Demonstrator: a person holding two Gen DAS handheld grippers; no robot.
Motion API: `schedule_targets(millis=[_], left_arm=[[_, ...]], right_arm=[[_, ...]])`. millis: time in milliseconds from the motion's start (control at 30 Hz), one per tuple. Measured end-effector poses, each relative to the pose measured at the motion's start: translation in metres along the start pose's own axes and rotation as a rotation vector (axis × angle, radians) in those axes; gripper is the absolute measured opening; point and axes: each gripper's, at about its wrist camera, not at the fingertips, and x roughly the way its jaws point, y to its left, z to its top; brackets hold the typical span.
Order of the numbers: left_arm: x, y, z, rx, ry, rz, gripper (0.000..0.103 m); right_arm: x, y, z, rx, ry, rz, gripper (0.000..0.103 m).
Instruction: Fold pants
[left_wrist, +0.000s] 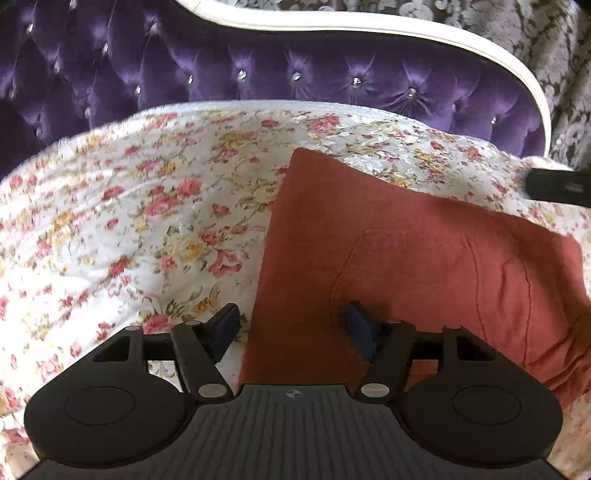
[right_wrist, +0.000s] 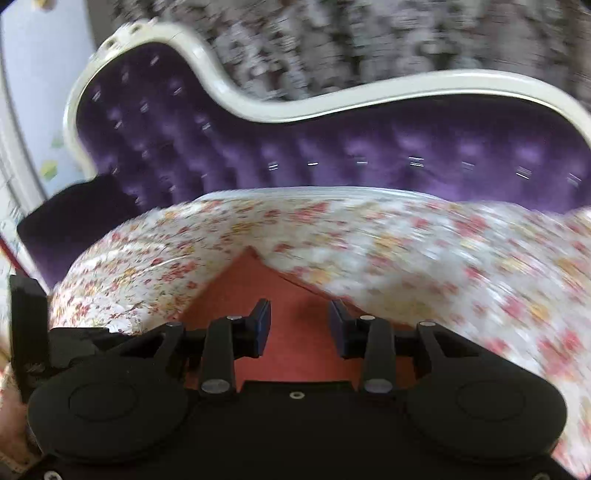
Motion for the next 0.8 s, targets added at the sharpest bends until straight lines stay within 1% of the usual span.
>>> schedule_targets(millis=[67,133,267,367,433,500,533,667,733,800], left_arm=[[0.002,0.008,0.002,-0.032,0.024,-0.027,0.069],[0.000,0.009,0.003,-0.023,0.036,-0.033,0.069],[-0.002,0.008,-0.001,0.003,0.031,-0.032,0.069],[-0.004,0.010,-0.003,0.005,0.028,-0.046,0.069],[-0.004,0.013,-0.004,-0.001,0.027,-0.059,0.070],[-0.004,0.013,-0.005,-0.005,0.024,-0.065,0.070],[-0.004,0.014,-0.005,-0.003,0.022,-0.064,0.070],[-0.005,0.011,-0.006,0.002,0.017,-0.057,0.071],[-0.005,0.011,-0.006,-0.001,0.016,-0.056,0.071],[-0.004,0.010,-0.006,0.001,0.014,-0.053,0.071]], right_arm=[[0.024,0.011,0.007,-0.037,0.020,0.025,0.047],[0.050,0.022,0.016,-0.078,0.036,0.044,0.047],[0.101,0.036,0.031,-0.142,0.065,0.061,0.047],[0.126,0.040,0.036,-0.167,0.094,0.077,0.047],[0.142,0.041,0.035,-0.183,0.133,0.089,0.047],[0.147,0.044,0.032,-0.193,0.165,0.102,0.046],[0.143,0.045,0.030,-0.197,0.168,0.116,0.044],[0.131,0.051,0.026,-0.246,0.182,0.173,0.043],[0.134,0.052,0.026,-0.250,0.188,0.175,0.043],[0.143,0.050,0.030,-0.236,0.172,0.174,0.040]])
